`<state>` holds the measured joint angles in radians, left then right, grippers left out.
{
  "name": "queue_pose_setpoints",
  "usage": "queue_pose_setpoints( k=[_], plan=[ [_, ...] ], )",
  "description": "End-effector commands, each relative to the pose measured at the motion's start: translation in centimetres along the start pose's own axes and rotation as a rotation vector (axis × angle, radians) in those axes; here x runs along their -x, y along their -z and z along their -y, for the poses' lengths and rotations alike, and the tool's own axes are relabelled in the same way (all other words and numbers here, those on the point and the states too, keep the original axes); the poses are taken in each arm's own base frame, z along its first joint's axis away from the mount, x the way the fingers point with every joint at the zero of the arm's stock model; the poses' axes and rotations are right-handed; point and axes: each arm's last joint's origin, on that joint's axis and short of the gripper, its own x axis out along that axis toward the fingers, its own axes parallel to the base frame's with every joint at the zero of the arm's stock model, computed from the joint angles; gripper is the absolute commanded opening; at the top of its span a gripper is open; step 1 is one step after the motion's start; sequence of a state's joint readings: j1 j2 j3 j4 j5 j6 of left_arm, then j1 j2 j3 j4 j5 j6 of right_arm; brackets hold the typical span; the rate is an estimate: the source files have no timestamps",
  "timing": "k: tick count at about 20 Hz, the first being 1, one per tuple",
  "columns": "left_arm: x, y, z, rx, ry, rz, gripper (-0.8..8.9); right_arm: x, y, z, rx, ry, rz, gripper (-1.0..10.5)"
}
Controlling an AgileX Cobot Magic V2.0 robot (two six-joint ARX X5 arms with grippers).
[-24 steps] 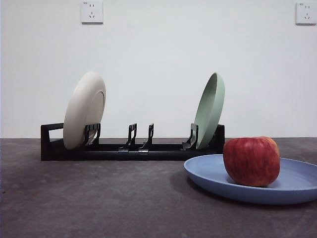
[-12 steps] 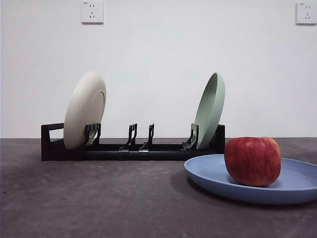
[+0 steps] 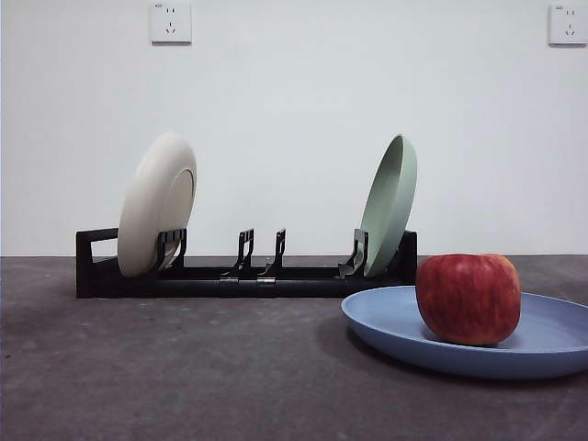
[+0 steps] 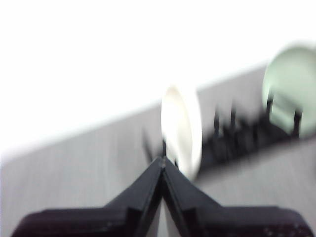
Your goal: Take the blue plate from the plate rack,put the plate on the table,take the apple from the table,put the apple in the plate
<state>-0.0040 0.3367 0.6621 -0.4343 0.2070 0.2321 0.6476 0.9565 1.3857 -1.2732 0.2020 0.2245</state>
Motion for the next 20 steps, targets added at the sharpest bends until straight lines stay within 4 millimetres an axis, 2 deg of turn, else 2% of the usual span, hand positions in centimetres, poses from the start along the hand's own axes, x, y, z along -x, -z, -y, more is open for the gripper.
queue_pose_setpoints(
  k=[1,5,7,9,11,20],
  plan=[
    [-1.5,4.7,0.1,0.001,-0.053,0.124,-0.02,0.0,0.1,0.0,-0.003,0.005,-0.022,0.0],
    [-2.4,11.6,0.6,0.184,-0.205,0.123,-0.02,-0.3,0.1,-0.1,0.003,0.01,-0.046,0.0],
    [-2.6,13.8,1.2,0.209,-0.181,0.112,-0.02,-0.5,0.0,-0.1,0.003,0.012,-0.052,0.0],
    [-3.1,15.4,1.6,0.233,-0.134,0.025,-0.02,-0.6,0.0,-0.2,0.005,0.013,-0.058,0.0],
    [-3.1,16.2,1.9,0.254,-0.114,-0.061,-0.02,-0.7,-0.1,-0.2,0.005,0.014,-0.058,0.0],
    [-3.4,15.8,3.3,0.222,0.021,-0.041,-0.02,-0.9,-0.2,-0.2,0.007,0.015,-0.066,0.0]
  ],
)
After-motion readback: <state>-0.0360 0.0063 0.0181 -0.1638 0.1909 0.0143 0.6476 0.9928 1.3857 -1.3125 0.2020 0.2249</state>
